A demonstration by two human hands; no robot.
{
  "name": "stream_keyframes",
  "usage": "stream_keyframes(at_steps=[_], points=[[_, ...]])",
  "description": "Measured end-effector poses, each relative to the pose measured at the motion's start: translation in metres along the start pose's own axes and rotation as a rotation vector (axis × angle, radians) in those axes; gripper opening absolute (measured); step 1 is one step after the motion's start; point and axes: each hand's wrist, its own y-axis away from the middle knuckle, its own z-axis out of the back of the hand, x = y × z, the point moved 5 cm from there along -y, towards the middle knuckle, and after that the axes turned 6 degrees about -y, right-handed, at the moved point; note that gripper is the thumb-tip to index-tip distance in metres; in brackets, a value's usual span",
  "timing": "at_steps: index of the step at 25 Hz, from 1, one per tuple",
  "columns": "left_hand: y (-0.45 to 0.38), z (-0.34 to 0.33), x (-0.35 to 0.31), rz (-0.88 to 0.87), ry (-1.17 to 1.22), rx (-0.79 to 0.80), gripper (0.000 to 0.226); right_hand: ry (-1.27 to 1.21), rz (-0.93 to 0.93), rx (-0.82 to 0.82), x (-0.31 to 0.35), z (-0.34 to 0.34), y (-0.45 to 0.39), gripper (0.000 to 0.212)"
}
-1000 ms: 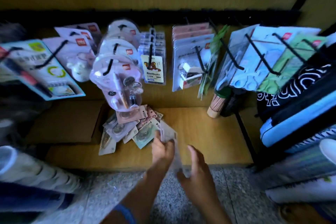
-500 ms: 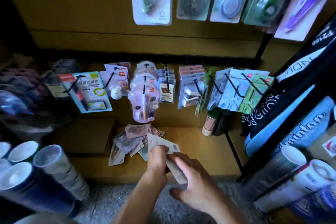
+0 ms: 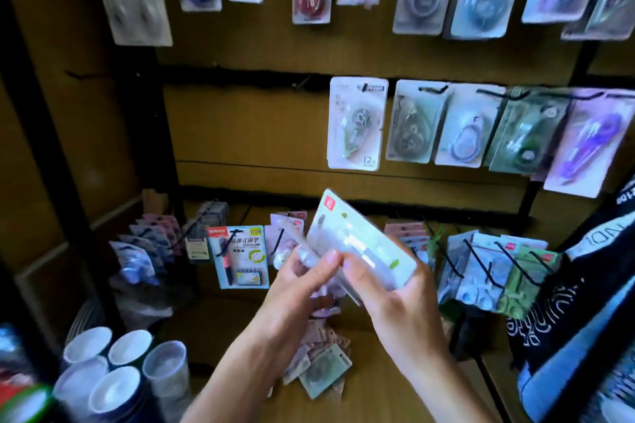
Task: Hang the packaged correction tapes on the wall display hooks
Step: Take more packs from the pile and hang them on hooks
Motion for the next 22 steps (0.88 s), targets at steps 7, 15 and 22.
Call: stream_keyframes(at_steps=[7, 15, 22], points=[[0.004, 0.008, 0.005, 0.12, 0.432, -0.151, 0.055, -0.323, -0.337, -0.246, 0.016, 0.013, -0.031, 0.007], [-0.004, 0.049, 0.015, 0.0, 0.389, -0.348, 0.032, -0.262, -0.268, 0.033, 0.052, -0.032, -0.081, 0.018], [-0.003, 0.072, 0.031, 0.025, 0.413, -0.524, 0.031, -0.22, -0.348, 0.12, 0.047, -0.076, -0.111, 0.008]])
